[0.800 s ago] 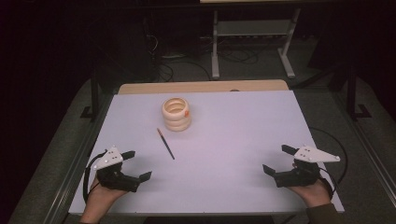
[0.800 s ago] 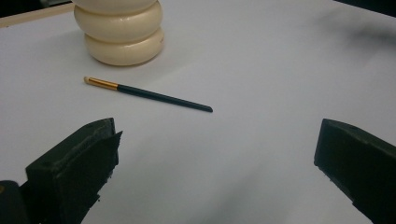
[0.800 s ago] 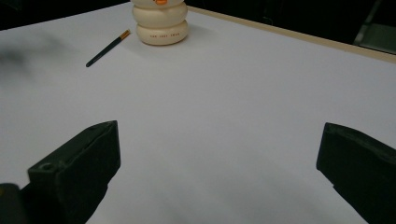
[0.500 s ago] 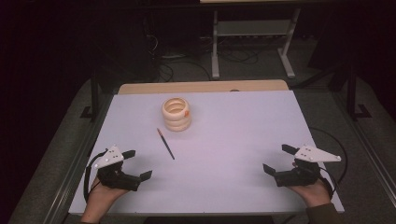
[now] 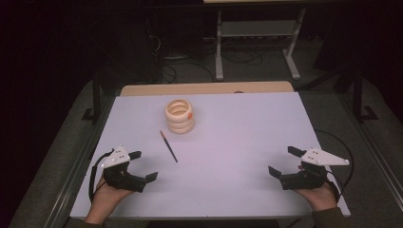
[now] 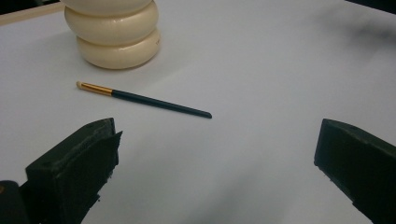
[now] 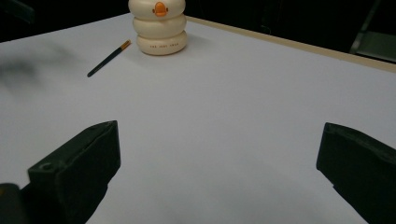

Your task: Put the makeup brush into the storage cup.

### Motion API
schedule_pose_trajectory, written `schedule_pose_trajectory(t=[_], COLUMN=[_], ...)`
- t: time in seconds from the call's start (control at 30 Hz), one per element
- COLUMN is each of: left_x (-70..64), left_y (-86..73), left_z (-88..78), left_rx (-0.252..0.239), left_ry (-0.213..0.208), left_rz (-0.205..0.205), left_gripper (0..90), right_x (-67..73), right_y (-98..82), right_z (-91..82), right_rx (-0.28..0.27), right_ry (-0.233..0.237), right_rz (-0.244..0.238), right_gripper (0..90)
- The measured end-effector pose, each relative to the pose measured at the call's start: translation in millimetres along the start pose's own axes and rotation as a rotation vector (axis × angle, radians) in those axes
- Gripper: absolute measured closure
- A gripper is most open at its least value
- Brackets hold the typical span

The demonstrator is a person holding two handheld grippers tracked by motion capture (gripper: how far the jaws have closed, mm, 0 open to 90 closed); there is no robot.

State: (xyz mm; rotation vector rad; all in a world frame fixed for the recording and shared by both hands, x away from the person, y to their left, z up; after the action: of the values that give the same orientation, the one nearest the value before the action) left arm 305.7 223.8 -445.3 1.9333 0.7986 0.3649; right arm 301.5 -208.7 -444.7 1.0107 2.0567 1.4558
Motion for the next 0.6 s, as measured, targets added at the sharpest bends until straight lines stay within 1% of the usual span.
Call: schedule_pose_trajectory(t=[0.03, 0.07, 0.13, 0.17, 0.23, 0.27, 0.33, 0.43, 0.47, 0.53, 0.6], left_x=[0.1, 0.5, 0.5, 0.8, 1.8, 3.3, 4.7, 6.5, 7.1, 6.2, 5.9], left_y=[0.4, -0.2, -0.2, -0.4, 0.1, 0.8, 4.0, 6.8, 9.6, 11.7, 13.1], left_z=[0.5, 0.6, 0.6, 0.9, 0.7, -0.5, -2.0, -3.3, -3.6, -4.0, -3.9], left_rx=[-0.004, 0.005, 0.005, 0.004, 0.001, 0.001, -0.019, -0.026, -0.031, -0.033, -0.038], left_ry=[0.003, 0.006, 0.006, 0.012, 0.016, 0.020, 0.027, 0.025, 0.029, 0.026, 0.029], left_rz=[-0.006, -0.003, -0.003, 0.004, -0.001, 0.004, -0.009, -0.007, 0.000, 0.003, 0.000], left_gripper=[0.0, 0.0, 0.0, 0.0, 0.0, 0.0, 0.0, 0.0, 0.0, 0.0, 0.0], right_x=[-0.8, -1.9, -1.8, -1.2, -1.6, -3.1, -3.6, -3.7, -3.2, -1.7, -2.0], right_y=[-0.5, -1.1, -1.1, -0.1, 1.2, 3.0, 2.4, 1.9, 2.7, 3.3, 2.8], right_z=[0.3, 0.2, 0.2, 1.1, 1.4, 2.0, 2.7, 3.4, 2.4, 1.4, 0.9], right_rx=[-0.001, 0.002, 0.001, -0.003, -0.003, -0.020, -0.015, -0.014, -0.017, -0.020, -0.020], right_ry=[0.000, 0.000, 0.001, 0.003, 0.005, 0.000, 0.000, 0.000, -0.005, -0.001, -0.003], right_rz=[0.001, -0.004, -0.004, -0.005, -0.007, -0.011, -0.005, -0.008, -0.016, -0.007, -0.010], right_gripper=[0.0, 0.0, 0.0, 0.0, 0.0, 0.0, 0.0, 0.0, 0.0, 0.0, 0.0])
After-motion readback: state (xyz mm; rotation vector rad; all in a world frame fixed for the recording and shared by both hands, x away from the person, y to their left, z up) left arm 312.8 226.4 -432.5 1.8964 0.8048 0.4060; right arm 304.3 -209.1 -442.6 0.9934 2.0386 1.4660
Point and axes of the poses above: each handheld gripper's, and its own axes: z roughly forward along the jaws, y roughly out of its top, x roughly to its left, the point moved 8 cm from there along z, roughly forward along the jaws, and after that the axes turned 2 degrees about -x, right-handed, at the moved point
